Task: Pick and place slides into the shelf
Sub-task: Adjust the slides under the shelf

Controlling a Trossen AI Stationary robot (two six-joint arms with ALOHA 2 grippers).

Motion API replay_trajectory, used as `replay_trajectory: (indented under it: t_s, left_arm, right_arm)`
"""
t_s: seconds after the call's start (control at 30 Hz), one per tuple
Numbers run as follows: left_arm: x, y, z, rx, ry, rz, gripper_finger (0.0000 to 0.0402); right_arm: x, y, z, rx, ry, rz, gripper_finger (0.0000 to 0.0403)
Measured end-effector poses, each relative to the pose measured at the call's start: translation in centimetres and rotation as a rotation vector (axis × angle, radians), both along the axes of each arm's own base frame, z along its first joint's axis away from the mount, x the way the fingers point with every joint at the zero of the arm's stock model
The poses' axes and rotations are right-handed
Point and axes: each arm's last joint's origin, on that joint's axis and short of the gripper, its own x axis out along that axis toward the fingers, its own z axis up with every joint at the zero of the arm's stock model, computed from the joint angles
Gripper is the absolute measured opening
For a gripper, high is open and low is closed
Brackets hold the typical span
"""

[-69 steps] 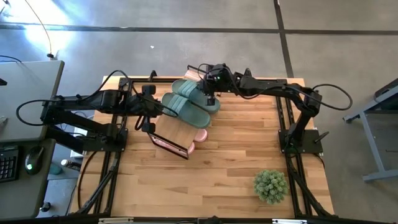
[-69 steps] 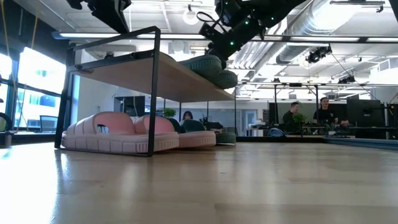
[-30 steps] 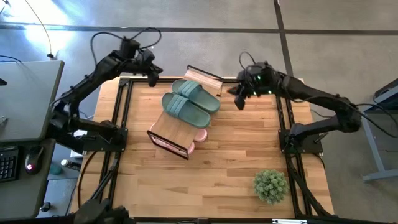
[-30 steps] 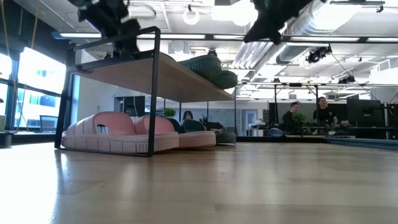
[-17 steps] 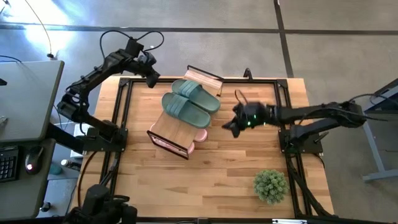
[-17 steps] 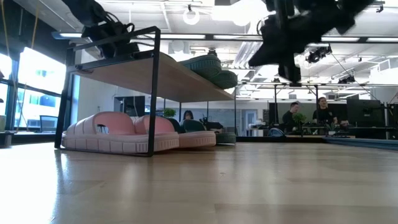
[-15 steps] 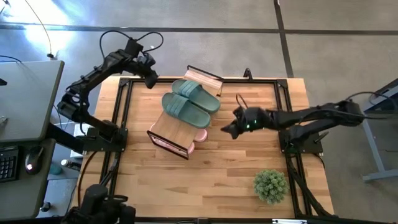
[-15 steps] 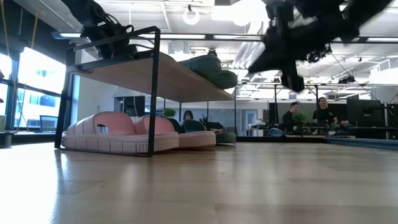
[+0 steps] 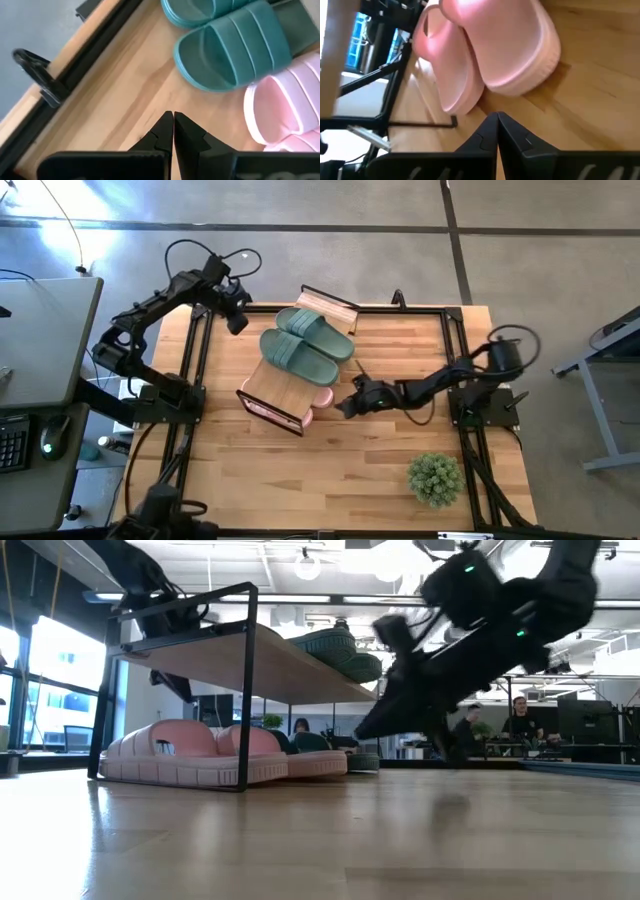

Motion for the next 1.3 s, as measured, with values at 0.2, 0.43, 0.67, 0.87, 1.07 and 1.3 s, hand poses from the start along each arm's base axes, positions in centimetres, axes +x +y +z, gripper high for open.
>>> replay_trajectory:
  t_s: [0.2,0.43,0.67,0.87,1.07,1.3]
  left_arm:
    - [-0.1,-0.3,-0.5,-0.026,0.002,-0.013,0.0003]
    - [-0.1,-0.4,-0.6,-0.028,0.005,-0.037,0.0003]
    - [-0.1,-0.5,-0.6,-0.03,0.007,-0.048,0.0003]
    - [-0.1,-0.6,-0.6,-0.043,0.001,-0.058,0.0]
    - [0.2,-1.1,0.3,-0.092,0.014,-0.033,0.0]
    - [1.0,-3.4,4.7,-0.032,0.124,-0.083,0.0]
  right_arm:
    - [2.2,-0.1,-1.7,0.012,0.038,-0.067,0.0]
    - [3.0,0.1,-1.8,-0.005,0.036,-0.144,0.0]
    - [3.3,0.0,-1.7,-0.036,0.076,-0.136,0.0]
    - [3.2,0.6,-1.7,-0.052,0.075,-0.134,0.0]
    - [3.1,1.8,-1.7,-0.101,0.067,-0.14,0.0]
    - [3.0,3.1,-1.6,-0.119,0.059,-0.074,0.0]
